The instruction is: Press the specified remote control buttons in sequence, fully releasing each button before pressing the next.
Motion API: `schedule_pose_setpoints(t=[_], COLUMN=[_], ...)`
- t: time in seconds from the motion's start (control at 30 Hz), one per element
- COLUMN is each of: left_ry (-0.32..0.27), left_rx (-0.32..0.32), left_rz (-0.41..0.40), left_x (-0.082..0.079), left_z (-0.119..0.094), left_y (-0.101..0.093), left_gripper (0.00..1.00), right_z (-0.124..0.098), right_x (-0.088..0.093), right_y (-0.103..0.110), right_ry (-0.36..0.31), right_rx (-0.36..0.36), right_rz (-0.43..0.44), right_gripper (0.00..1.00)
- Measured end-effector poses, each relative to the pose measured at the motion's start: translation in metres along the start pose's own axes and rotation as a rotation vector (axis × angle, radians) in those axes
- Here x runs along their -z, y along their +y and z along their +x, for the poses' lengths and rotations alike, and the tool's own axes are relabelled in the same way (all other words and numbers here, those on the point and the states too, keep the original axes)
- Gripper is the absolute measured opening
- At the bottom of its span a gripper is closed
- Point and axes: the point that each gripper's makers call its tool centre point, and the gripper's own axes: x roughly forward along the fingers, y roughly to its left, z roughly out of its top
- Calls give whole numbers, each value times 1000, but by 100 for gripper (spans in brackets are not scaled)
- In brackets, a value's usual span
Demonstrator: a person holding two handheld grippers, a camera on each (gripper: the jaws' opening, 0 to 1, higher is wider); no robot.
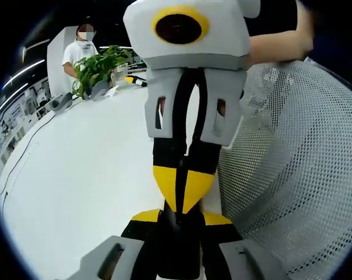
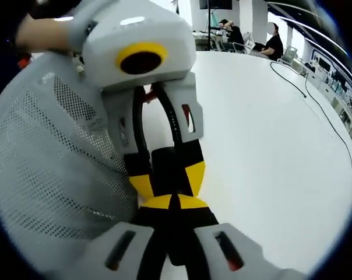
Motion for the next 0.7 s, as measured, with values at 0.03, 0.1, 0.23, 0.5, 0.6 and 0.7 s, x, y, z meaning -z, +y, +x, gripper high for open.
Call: schedule_pose_setpoints(t=[0.03, 0.1, 0.23, 0.5, 0.6, 0.7], left_ry=[0, 1, 2, 2, 1, 1], left_rx=[0, 0, 1, -2, -1, -1], left_rz=[0, 2, 4, 5, 4, 6], left_x=[0, 0, 0, 1, 1, 1], left_z=[0, 0, 0, 0, 0, 0], left_y=[0, 0, 0, -1, -1, -1], left_gripper=[24, 25, 25, 25, 25, 25], right_z=[-1, -3, -8, -12, -13, -15], right_x=[1, 5, 10, 17, 18, 20], right_y=[0, -2, -3, -4, -5, -7], right_ry=[1, 12, 18, 36, 37, 38], right_rx=[-1, 7, 6, 19, 24, 28], right_rz=[-3, -18, -21, -56, -60, -56], right_gripper=[1, 3, 7, 15, 17, 19])
